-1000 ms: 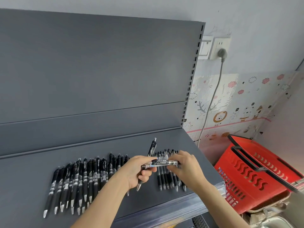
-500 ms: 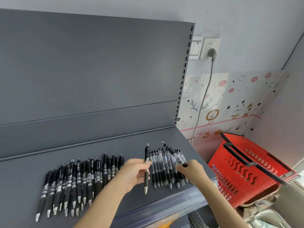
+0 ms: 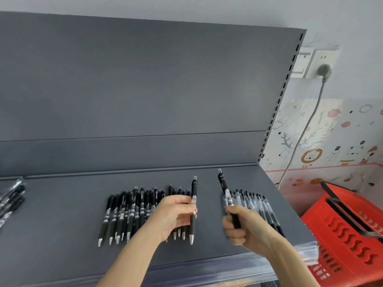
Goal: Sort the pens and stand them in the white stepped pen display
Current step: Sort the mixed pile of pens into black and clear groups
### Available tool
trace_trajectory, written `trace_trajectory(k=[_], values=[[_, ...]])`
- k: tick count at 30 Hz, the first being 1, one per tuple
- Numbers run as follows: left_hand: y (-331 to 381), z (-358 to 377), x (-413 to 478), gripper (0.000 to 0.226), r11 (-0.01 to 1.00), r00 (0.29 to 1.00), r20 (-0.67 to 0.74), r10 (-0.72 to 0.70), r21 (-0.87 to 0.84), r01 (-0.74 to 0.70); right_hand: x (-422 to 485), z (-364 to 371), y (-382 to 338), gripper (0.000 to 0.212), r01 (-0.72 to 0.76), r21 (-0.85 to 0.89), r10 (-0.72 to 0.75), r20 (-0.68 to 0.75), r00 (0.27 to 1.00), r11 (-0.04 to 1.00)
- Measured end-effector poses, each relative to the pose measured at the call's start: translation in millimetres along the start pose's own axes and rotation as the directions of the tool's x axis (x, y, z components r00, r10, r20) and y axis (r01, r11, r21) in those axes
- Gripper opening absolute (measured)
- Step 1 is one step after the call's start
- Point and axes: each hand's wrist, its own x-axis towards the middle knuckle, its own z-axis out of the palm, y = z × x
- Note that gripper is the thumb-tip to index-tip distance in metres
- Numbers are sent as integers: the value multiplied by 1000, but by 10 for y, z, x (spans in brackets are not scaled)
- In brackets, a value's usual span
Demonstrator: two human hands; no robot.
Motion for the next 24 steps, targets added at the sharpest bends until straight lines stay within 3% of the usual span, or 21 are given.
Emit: trace_trajectory(k=[3, 7, 10, 16, 19, 22, 24], values=[[31, -319, -145, 16, 1000, 995, -98, 22, -1, -22, 179, 233, 41, 27, -14, 10, 14, 14, 1000, 1000], [58, -777, -337, 19, 999, 965, -260, 34, -21, -41, 432, 528, 108, 19, 81, -5, -81, 63, 995, 997], [34, -1104, -444, 20, 999, 931, -364, 31, -21, -42, 617, 718, 195, 24, 115, -34, -111, 87, 990, 993], [5, -1430, -508, 15, 999, 909, -414, 45, 6, -47, 776, 1024, 251, 17, 95, -47, -85, 183, 979, 994], [9, -1517, -477, 14, 992, 898, -432, 86, 122, -36, 836, 1074, 289, 10, 123, -263, -112, 58, 992, 957], [-23, -1596, -407, 23, 934, 861, -482, 161, 356, 24, 891, 1119, 294, 21, 128, -603, -209, -66, 976, 788], [-68, -1618, -326, 22, 835, 847, -482, 224, 543, 88, 930, 1175, 284, 14, 128, -731, -298, -107, 949, 670]])
